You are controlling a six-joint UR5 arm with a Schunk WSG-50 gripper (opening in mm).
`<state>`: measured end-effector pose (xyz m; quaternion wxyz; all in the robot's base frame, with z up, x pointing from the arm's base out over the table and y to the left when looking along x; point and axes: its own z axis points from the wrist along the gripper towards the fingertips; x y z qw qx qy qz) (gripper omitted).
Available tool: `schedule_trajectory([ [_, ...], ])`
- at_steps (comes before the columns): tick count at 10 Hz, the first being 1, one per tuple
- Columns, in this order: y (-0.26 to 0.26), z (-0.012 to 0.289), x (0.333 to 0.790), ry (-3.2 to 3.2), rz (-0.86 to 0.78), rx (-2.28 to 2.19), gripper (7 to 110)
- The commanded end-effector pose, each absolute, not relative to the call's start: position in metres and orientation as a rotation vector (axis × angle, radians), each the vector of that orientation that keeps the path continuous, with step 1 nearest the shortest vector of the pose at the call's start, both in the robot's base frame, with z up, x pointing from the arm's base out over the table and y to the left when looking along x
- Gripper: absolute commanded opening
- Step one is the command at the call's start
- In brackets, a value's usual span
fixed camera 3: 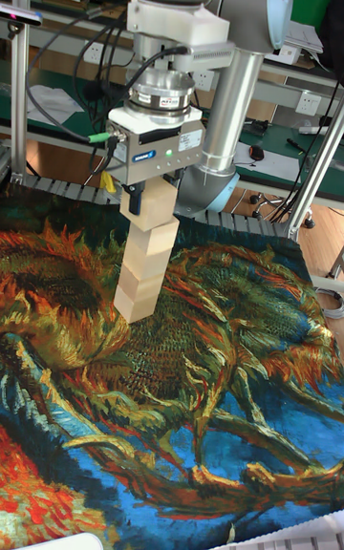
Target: Stack the blocks in a vertical line of five
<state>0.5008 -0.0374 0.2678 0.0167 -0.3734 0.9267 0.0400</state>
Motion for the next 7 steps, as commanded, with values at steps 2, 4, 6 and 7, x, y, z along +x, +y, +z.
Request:
schedule_trajectory([
  [2,-0.038,0.266,0.501,2.878,0.118,-1.159,7],
  [4,-0.036,0.266,0.501,2.874,0.131,-1.158,7],
  [6,-0.042,0.266,0.499,2.902,0.096,-1.136,7],
  [7,-0.049,0.266,0.499,2.922,0.060,-1.121,7],
])
